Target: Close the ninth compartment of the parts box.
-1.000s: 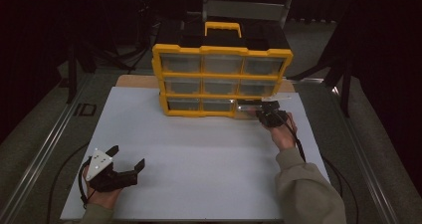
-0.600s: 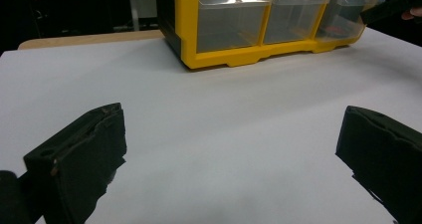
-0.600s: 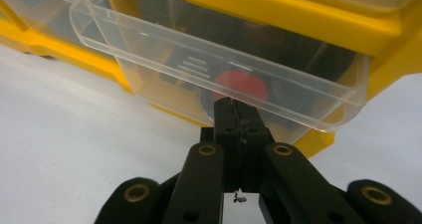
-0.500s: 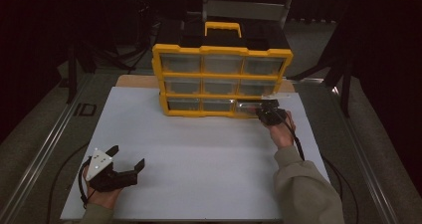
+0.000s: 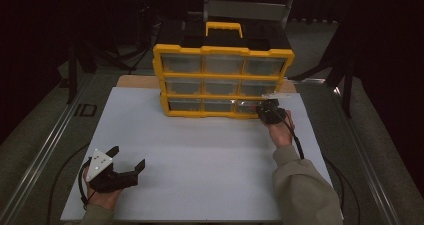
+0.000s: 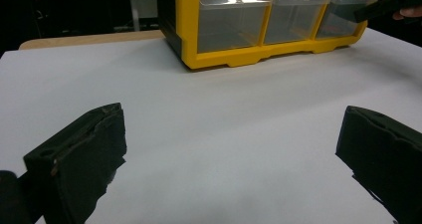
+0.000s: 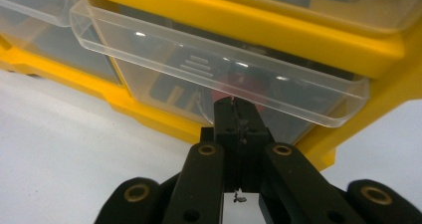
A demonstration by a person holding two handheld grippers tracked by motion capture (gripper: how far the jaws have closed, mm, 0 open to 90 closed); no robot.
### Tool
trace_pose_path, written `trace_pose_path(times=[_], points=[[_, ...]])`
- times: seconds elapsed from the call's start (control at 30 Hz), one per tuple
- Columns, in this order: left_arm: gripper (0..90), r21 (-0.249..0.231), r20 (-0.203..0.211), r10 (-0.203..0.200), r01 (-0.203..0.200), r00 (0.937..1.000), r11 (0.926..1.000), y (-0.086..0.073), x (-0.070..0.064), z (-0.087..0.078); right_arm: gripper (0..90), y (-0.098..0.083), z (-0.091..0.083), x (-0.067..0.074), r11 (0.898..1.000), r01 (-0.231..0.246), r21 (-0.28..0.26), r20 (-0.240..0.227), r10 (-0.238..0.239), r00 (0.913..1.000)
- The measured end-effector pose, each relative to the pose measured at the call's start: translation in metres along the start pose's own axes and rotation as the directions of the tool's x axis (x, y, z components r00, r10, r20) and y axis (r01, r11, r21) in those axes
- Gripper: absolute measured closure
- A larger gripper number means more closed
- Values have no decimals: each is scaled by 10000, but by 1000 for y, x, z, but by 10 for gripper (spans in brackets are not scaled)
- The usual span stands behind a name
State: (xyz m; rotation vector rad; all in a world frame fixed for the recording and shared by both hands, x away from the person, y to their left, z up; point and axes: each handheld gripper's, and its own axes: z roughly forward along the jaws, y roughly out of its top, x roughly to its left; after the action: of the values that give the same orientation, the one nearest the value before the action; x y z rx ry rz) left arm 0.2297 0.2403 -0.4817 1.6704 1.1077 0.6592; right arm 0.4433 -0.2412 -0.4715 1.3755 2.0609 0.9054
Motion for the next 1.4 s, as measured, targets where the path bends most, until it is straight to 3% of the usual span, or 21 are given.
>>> trace_pose_path(times=[0.8,1.4], points=[[1,10,-7,2,-2,10000,10000,0,0,0,898,6,6,1,9997,223,48,245,-224,9994],[1,58,-9,27,-27,10000,10000,0,0,0,896,5,0,-9,9999,124,89,475,-128,9988]])
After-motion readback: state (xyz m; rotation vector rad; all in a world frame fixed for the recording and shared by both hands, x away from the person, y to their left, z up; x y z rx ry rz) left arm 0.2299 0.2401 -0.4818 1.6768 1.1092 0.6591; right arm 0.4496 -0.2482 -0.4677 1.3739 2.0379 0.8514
